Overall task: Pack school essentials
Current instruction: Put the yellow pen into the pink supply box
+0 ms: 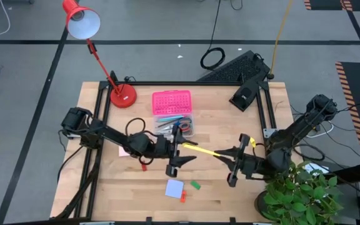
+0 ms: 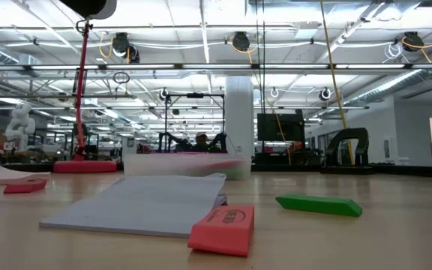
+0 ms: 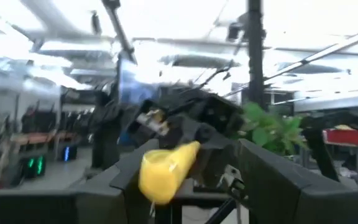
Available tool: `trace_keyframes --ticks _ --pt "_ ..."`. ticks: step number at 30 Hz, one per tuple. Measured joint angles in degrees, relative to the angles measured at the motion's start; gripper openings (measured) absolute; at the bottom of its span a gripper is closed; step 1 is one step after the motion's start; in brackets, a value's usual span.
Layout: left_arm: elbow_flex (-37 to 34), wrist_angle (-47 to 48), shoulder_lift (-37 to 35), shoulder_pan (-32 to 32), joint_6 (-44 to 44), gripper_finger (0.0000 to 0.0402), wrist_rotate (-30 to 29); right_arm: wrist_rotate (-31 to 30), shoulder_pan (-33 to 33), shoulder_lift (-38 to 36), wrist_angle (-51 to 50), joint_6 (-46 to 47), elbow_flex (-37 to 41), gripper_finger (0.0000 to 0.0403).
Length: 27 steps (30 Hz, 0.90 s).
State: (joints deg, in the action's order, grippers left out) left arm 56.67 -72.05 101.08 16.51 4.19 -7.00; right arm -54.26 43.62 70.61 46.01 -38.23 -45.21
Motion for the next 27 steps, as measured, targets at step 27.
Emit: trace_keyframes --ticks 27 --pt "27.09 4.62 12.93 0.16 17.21 0.0172 18.04 32.04 -3.14 4.52 24.95 10.85 0.00 0.0027"
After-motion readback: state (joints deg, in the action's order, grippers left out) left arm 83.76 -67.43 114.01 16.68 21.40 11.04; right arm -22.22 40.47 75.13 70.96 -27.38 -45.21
